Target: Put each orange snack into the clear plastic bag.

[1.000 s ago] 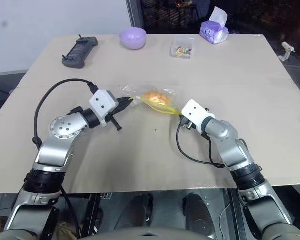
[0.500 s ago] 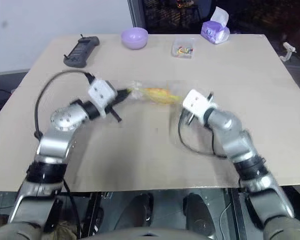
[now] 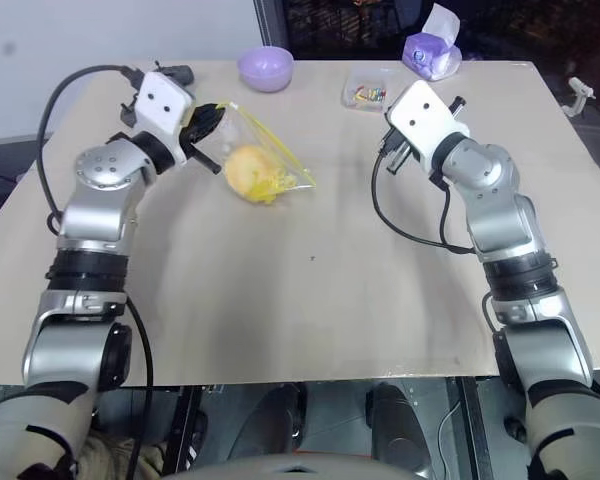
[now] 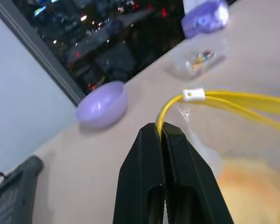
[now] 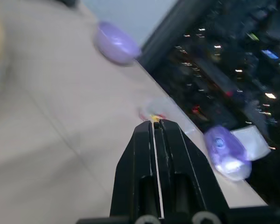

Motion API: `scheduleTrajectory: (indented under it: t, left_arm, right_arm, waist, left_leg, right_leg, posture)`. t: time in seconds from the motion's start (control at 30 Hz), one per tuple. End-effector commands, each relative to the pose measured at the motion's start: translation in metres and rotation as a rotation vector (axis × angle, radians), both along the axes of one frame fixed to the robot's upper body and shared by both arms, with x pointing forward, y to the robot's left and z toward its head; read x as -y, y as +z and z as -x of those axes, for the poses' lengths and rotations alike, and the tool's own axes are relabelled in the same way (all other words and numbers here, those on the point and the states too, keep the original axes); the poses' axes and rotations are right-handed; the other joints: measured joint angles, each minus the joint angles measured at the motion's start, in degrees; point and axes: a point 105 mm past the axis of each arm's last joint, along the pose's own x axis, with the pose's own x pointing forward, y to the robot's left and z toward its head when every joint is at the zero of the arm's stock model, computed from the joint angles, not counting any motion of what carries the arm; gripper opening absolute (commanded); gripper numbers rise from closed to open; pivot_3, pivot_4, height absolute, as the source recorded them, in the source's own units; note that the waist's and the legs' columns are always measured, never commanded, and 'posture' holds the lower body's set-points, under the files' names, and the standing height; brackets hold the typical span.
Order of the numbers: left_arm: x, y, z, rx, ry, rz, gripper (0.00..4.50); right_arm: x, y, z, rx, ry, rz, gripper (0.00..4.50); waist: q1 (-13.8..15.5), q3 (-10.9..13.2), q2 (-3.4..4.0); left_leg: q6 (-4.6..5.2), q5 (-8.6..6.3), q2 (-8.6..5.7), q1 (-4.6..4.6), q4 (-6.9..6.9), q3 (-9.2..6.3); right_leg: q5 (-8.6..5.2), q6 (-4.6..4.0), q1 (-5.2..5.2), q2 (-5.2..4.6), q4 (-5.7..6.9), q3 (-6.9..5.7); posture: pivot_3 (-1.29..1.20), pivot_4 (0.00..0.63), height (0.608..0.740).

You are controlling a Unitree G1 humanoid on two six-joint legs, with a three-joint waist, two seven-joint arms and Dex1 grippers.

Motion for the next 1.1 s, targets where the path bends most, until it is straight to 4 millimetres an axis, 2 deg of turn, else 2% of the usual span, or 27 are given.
scheduleTrajectory:
  t: [0.03,0.13,0.2,0.27,0.33,0.43,0.5,0.6,0.77,0.87,0.9,1.1]
  left_arm:
    - [0.005,0.024,0.017,0.098,-0.079,0.014,0.00]
    - [0.008,0.004,0.024,0.049,-0.104,-0.018,0.00]
    - [0.010,-0.003,0.026,0.036,-0.107,-0.023,0.00]
    - [0.022,0.000,0.025,0.031,-0.137,0.018,0.00]
    - [0.032,0.002,0.026,0.032,-0.164,0.044,0.00]
    - [0.044,-0.002,0.036,0.017,-0.231,0.057,0.00]
    - [0.049,-0.012,0.046,0.005,-0.262,0.024,0.00]
    - [0.057,-0.038,0.062,-0.013,-0.286,-0.075,0.00]
    - [0.067,-0.054,0.074,-0.019,-0.311,-0.127,0.00]
    - [0.071,-0.064,0.080,-0.027,-0.301,-0.149,0.00]
    - [0.071,-0.065,0.081,-0.028,-0.294,-0.143,0.00]
    - [0.072,-0.070,0.082,-0.027,-0.271,-0.151,0.00]
  right_arm:
    - [-0.001,0.027,0.018,0.081,0.051,-0.070,0.09]
    - [-0.003,0.003,0.025,0.007,0.068,-0.083,0.09]
    - [-0.005,-0.005,0.029,-0.016,0.075,-0.082,0.09]
    - [-0.024,-0.013,0.042,-0.092,0.174,-0.146,0.09]
    - [-0.036,-0.015,0.050,-0.119,0.223,-0.180,0.09]
    - [-0.054,-0.012,0.059,-0.135,0.284,-0.231,0.09]
    - [-0.068,-0.011,0.067,-0.149,0.337,-0.242,0.09]
    - [-0.089,-0.022,0.074,-0.155,0.402,-0.134,0.09]
    - [-0.108,-0.027,0.079,-0.171,0.467,-0.101,0.09]
    - [-0.119,-0.028,0.084,-0.152,0.492,-0.072,0.92]
    - [-0.121,-0.031,0.086,-0.154,0.499,-0.059,1.33]
    - [-0.126,-0.041,0.088,-0.158,0.515,0.001,1.33]
  waist:
    - [-0.1,0.0,0.01]
    - [-0.3,0.0,0.03]
    - [-0.4,0.0,0.03]
    - [-0.2,0.0,0.02]
    - [-0.1,0.0,0.02]
    - [-0.1,0.0,0.02]
    - [-0.3,0.0,0.04]
    - [-0.8,0.0,0.06]
    - [-0.6,0.0,0.05]
    - [-0.5,0.0,0.05]
    - [-0.5,-0.1,0.05]
    - [0.0,-0.1,0.05]
  left_leg:
    - [0.00,0.00,0.00,-0.22,0.10,-0.01]
    - [-0.01,0.00,0.02,-0.24,0.05,0.00]
    - [0.00,0.00,0.02,-0.23,0.03,0.00]
    - [0.00,0.00,0.00,-0.24,0.08,0.00]
    - [0.01,0.00,0.00,-0.21,0.27,-0.02]
    - [0.11,-0.05,-0.01,-0.04,0.39,-0.08]
    - [0.12,-0.06,-0.01,0.09,0.38,-0.05]
    - [0.02,0.00,0.01,0.24,0.28,0.06]
    - [0.13,-0.06,0.01,0.22,0.29,0.00]
    - [0.15,-0.08,0.01,0.26,0.30,0.04]
    - [0.14,-0.07,0.01,0.27,0.30,0.05]
    - [0.21,-0.11,0.01,0.27,0.29,0.03]
  right_leg:
    - [0.00,0.00,-0.20,0.00,0.09,-0.01]
    - [-0.01,0.00,-0.17,0.00,0.14,-0.01]
    - [-0.01,0.00,-0.16,-0.01,0.11,-0.01]
    - [-0.01,0.00,-0.19,-0.01,0.07,-0.02]
    - [-0.01,0.00,-0.19,0.00,0.36,-0.02]
    - [0.00,0.00,-0.05,0.01,0.55,-0.04]
    - [0.00,0.00,0.05,0.02,0.56,0.00]
    - [-0.01,0.00,0.08,0.03,0.55,0.15]
    - [0.00,-0.01,0.08,0.04,0.57,0.08]
    - [0.00,-0.01,0.10,0.03,0.57,0.13]
    - [0.00,-0.01,0.10,0.03,0.57,0.14]
    - [0.00,-0.01,0.10,0.04,0.58,0.12]
  posture:
    - [0.00,0.150,0.740]
    - [0.00,0.150,0.740]
    - [0.00,0.150,0.740]
    - [0.00,0.150,0.740]
    - [0.00,0.150,0.740]
    - [0.00,0.150,0.740]
    - [0.00,0.150,0.740]
    - [0.00,0.150,0.740]
    - [0.00,0.150,0.740]
    - [0.00,0.150,0.740]
    - [0.00,0.150,0.740]
    - [0.00,0.150,0.740]
